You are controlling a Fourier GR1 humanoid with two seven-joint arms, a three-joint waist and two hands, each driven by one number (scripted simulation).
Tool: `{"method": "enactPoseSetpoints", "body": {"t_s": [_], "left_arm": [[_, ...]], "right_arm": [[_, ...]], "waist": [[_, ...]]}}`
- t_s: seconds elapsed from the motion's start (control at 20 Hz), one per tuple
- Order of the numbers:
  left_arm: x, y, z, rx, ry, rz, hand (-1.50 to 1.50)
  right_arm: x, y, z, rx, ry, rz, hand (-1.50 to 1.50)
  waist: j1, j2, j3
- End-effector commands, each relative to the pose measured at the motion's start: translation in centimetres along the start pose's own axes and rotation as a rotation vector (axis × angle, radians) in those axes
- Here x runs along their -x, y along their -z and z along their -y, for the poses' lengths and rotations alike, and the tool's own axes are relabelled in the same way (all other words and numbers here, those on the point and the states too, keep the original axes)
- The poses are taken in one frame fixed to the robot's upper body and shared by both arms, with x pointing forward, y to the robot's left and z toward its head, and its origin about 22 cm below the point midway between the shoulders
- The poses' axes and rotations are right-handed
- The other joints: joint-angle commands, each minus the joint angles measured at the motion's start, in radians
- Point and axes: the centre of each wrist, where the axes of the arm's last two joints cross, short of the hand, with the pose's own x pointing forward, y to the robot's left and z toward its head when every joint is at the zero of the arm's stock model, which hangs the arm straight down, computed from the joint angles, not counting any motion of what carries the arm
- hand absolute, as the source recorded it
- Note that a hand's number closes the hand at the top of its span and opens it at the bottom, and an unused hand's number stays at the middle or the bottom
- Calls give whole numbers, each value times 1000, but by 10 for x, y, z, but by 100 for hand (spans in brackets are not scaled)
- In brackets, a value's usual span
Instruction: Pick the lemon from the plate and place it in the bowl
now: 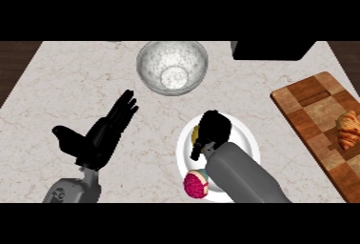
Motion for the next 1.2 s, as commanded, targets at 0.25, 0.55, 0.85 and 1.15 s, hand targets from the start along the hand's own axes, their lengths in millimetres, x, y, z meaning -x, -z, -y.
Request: {"method": "enactPoseSetpoints", "body": {"t_s": [0.25, 0.55, 0.85, 1.15], "left_arm": [[0, -19, -14, -13, 7, -11, 0], [-15, 20, 5, 70, 16, 16, 0], [-14, 25, 29, 144, 37, 1, 0], [-2, 23, 33, 144, 1, -13, 0]], "right_arm": [[0, -10, -14, 48, -22, -54, 150], [-54, -38, 15, 87, -117, 55, 150], [-86, -53, 42, 172, -168, 144, 150], [-118, -81, 81, 294, -88, 184, 150]], "waist": [[-6, 3, 2], [71, 19, 3], [155, 28, 0], [152, 17, -2]]}}
